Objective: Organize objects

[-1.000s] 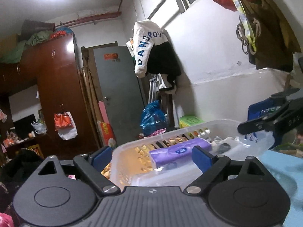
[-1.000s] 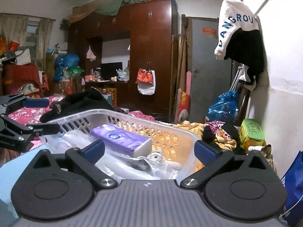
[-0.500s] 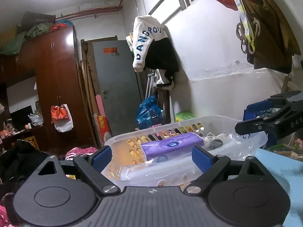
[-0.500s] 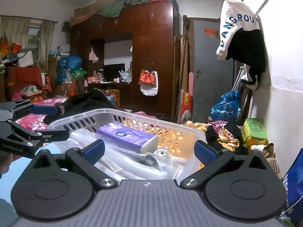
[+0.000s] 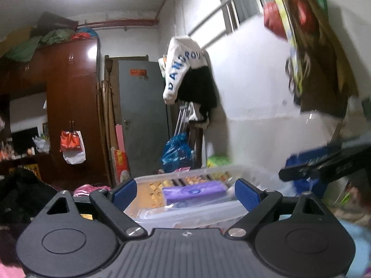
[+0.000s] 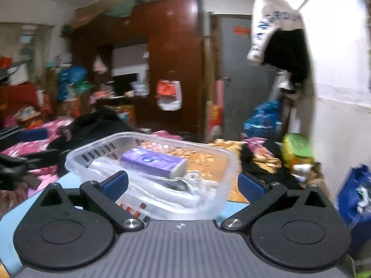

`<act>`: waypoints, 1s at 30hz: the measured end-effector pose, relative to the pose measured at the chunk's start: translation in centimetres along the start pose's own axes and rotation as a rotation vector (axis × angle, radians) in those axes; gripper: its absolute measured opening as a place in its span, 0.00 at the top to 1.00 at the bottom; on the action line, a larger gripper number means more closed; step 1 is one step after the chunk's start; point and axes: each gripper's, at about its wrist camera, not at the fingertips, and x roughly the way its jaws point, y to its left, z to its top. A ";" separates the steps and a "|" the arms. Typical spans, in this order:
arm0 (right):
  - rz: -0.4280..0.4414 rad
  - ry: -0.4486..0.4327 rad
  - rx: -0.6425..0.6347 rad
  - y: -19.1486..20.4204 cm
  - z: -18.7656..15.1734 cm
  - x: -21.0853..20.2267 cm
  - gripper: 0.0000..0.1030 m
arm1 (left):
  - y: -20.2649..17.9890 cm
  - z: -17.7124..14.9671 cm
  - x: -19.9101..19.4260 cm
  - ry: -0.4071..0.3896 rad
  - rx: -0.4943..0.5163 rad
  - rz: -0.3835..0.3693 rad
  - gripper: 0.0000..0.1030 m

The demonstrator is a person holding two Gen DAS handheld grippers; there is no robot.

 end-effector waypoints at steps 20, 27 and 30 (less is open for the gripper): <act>0.116 -0.052 0.060 2.8 -6.8 -10.1 0.00 | -5.8 -3.9 -7.5 0.157 -0.124 -0.011 0.05; 0.142 -0.041 0.064 3.5 -7.0 -10.0 0.00 | -5.8 -4.3 -7.6 0.166 -0.140 0.021 0.05; 0.128 -0.039 0.063 3.1 -7.2 -10.0 0.00 | -5.8 -4.4 -7.4 0.173 -0.142 0.036 0.05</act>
